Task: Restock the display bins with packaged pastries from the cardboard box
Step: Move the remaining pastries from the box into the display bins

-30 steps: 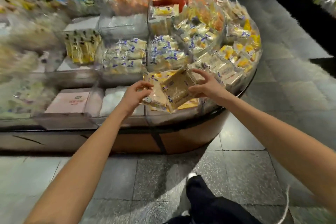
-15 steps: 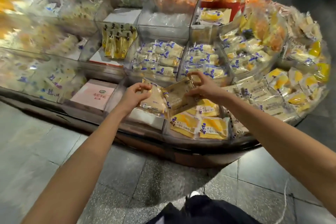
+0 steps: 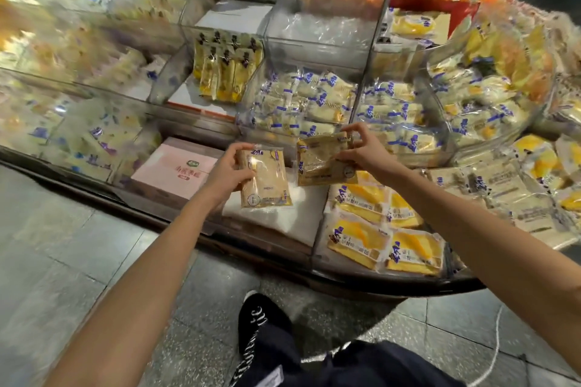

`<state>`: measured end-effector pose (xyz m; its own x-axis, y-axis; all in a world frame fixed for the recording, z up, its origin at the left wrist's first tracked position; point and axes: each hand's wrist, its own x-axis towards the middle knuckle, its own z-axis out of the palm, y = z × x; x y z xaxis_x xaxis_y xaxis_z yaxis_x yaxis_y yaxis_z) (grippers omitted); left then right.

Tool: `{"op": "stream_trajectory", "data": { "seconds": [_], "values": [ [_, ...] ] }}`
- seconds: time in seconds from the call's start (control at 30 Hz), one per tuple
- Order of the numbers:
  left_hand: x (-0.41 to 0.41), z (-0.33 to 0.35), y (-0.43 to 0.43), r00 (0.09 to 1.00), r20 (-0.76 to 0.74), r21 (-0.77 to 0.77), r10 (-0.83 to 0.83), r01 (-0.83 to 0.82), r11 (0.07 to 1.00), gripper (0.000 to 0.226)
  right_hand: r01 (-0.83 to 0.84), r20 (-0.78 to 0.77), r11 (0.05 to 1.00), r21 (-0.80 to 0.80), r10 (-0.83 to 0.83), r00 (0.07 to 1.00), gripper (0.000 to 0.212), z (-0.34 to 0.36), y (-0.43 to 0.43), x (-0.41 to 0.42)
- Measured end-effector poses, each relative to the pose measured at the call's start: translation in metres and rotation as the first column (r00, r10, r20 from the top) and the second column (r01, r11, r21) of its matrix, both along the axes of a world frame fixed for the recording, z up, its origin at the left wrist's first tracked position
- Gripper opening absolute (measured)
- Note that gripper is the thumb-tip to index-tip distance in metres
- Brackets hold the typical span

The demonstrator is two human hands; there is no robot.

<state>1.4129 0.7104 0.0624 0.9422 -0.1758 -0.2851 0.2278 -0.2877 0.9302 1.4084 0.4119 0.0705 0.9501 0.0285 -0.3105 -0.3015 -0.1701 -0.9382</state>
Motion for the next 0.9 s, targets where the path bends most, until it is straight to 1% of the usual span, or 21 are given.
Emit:
{"op": "stream_trajectory", "data": {
  "seconds": [0.07,0.2,0.3,0.37,0.47,0.6,0.8,0.87,0.9],
  "values": [
    [0.018,-0.005,0.019,0.999,-0.018,-0.033,-0.033,0.033,0.999,0.055,0.045,-0.002,0.998,-0.033,-0.045,0.999,0.047,-0.007,0.018,0.016],
    [0.066,-0.01,0.061,0.991,-0.051,-0.007,-0.12,0.12,0.993,0.061,0.125,0.029,0.987,-0.099,-0.123,0.992,0.046,-0.016,0.054,0.044],
    [0.099,-0.01,0.083,0.976,-0.094,-0.02,-0.195,0.194,0.981,0.065,0.149,-0.003,0.979,-0.137,-0.151,0.989,0.041,-0.023,0.075,0.057],
    [0.121,-0.009,0.092,0.958,-0.124,-0.017,-0.257,0.257,0.966,0.064,0.168,-0.018,0.976,-0.137,-0.172,0.985,0.037,-0.026,0.086,0.066],
    [0.151,-0.01,0.099,0.922,-0.158,0.032,-0.354,0.363,0.931,0.064,0.226,-0.007,0.958,-0.174,-0.231,0.973,0.038,-0.033,0.097,0.072],
    [0.172,-0.013,0.095,0.862,-0.2,0.037,-0.466,0.481,0.876,0.067,0.303,-0.018,0.936,-0.18,-0.311,0.95,0.037,-0.044,0.099,0.066],
    [0.184,-0.031,0.08,0.847,-0.207,0.043,-0.49,0.508,0.86,0.085,0.321,-0.066,0.936,-0.143,-0.333,0.941,0.043,-0.056,0.087,0.049],
    [0.179,-0.038,0.074,0.84,-0.199,0.081,-0.505,0.528,0.845,0.083,0.317,-0.088,0.936,-0.152,-0.333,0.939,0.042,-0.06,0.085,0.042],
    [0.176,-0.042,0.072,0.844,-0.185,0.116,-0.504,0.528,0.842,0.077,0.315,-0.098,0.937,-0.152,-0.331,0.938,0.042,-0.062,0.083,0.039]
  ]
}}
